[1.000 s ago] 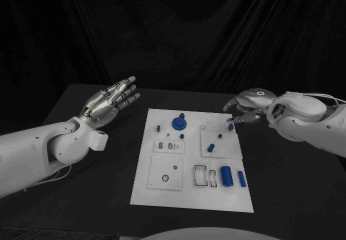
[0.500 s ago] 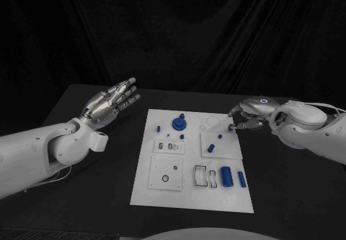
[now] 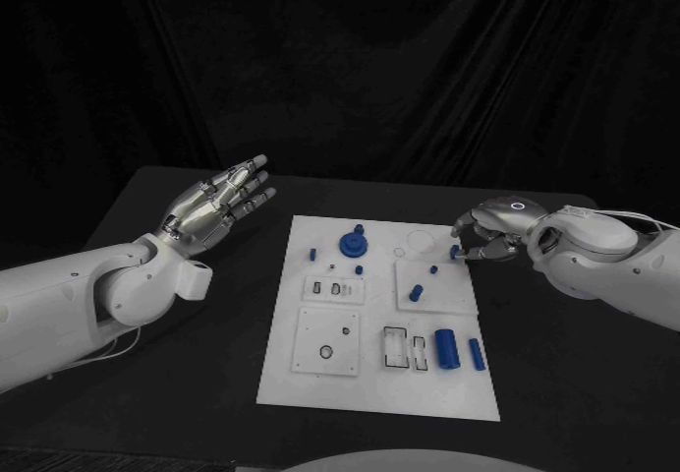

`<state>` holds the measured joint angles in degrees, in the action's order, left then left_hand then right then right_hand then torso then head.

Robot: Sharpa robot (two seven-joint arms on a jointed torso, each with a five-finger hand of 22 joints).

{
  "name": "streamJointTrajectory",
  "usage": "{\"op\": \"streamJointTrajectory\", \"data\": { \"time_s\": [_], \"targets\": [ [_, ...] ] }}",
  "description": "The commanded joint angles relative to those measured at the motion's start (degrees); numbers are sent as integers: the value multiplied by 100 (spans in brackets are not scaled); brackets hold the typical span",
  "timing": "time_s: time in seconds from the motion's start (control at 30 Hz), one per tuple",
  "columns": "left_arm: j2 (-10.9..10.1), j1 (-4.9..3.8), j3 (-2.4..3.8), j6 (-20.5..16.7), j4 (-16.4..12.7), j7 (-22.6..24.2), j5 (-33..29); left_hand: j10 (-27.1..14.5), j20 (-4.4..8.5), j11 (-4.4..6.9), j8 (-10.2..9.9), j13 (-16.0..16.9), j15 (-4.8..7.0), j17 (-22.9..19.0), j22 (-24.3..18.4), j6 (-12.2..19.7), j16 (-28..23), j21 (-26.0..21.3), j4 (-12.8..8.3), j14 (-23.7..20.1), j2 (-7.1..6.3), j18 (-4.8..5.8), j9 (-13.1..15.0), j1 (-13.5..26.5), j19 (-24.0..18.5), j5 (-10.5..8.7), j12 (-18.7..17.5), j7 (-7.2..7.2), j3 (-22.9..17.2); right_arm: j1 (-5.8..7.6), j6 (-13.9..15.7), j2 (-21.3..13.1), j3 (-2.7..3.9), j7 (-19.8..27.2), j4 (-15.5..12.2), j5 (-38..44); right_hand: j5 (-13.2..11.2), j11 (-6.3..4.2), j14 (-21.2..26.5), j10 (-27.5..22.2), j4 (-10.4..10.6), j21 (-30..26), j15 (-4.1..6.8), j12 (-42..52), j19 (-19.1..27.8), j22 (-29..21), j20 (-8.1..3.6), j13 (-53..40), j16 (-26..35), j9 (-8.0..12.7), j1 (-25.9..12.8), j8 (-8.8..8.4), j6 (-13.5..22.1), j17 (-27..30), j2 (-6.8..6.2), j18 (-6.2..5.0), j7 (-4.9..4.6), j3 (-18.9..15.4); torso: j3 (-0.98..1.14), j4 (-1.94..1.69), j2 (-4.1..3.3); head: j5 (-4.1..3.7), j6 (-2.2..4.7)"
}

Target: Assemble the parts on the task board

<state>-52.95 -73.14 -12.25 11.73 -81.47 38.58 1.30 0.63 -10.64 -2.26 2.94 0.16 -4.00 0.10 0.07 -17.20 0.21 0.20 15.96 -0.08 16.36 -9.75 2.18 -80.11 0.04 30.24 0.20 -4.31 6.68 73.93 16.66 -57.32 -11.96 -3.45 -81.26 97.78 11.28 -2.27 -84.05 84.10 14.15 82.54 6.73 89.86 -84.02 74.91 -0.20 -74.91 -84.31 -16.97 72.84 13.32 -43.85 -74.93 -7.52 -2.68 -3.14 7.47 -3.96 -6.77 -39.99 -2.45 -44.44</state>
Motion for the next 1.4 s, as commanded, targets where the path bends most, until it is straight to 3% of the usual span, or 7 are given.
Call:
{"op": "streamJointTrajectory", "data": {
  "time_s": [0.03,0.27,0.67,0.9,1.4],
  "targets": [
    [-3,7,6,79,-14,89,-7,-4,8,-22,21,5,10,-10,-7,-35,-21,-20,0,8,6,-59,7,-67,-4,40,0,16,-25,-49,50,12,1,-167,41,12,14,38,-408,590,74,-19,-44,14,-255,1252,37,-1509,3,-65,79,118,94,-476,0,76,-4,-13,-6,-3,1,0,-9],
    [-15,9,6,80,-16,86,-7,-4,8,-22,21,5,10,-10,-7,-35,-21,-20,0,8,6,-59,7,-67,-4,40,0,16,-25,-87,27,60,1,-188,107,12,139,47,-405,590,176,-38,-53,14,-251,1248,48,-1509,7,-314,185,560,291,-463,2,72,-13,-37,-5,-2,0,-7,-16],
    [-13,12,6,90,-7,70,-7,-4,8,-22,21,5,10,-10,-7,-35,-21,-20,0,8,6,-59,7,-67,-4,40,0,16,-25,-98,19,121,2,-193,181,12,254,45,-403,590,186,-57,-54,14,-247,1243,49,-1509,10,-628,250,1085,456,-451,18,68,-12,-61,-4,-1,1,-21,-45],
    [-12,14,6,97,-5,63,-7,-4,8,-22,21,5,10,-10,-7,-35,-21,-20,0,8,6,-59,7,-67,-4,40,0,16,-25,-101,-8,179,2,-185,232,12,373,45,-402,590,165,-60,-51,14,-248,1243,50,-1509,14,-746,289,1273,536,-442,21,68,-7,-63,-5,1,-2,-32,-47],
    [-16,18,6,122,-3,38,-7,-4,7,-17,22,5,6,-10,-7,-31,-21,-20,-6,8,9,-59,6,-86,-4,47,0,19,-44,-158,-97,295,2,-165,333,12,467,41,-397,590,105,-81,-48,14,-241,1237,47,-1509,24,-880,393,1488,628,-423,-17,64,-4,-62,-4,-3,1,-43,-77]
  ]
}}
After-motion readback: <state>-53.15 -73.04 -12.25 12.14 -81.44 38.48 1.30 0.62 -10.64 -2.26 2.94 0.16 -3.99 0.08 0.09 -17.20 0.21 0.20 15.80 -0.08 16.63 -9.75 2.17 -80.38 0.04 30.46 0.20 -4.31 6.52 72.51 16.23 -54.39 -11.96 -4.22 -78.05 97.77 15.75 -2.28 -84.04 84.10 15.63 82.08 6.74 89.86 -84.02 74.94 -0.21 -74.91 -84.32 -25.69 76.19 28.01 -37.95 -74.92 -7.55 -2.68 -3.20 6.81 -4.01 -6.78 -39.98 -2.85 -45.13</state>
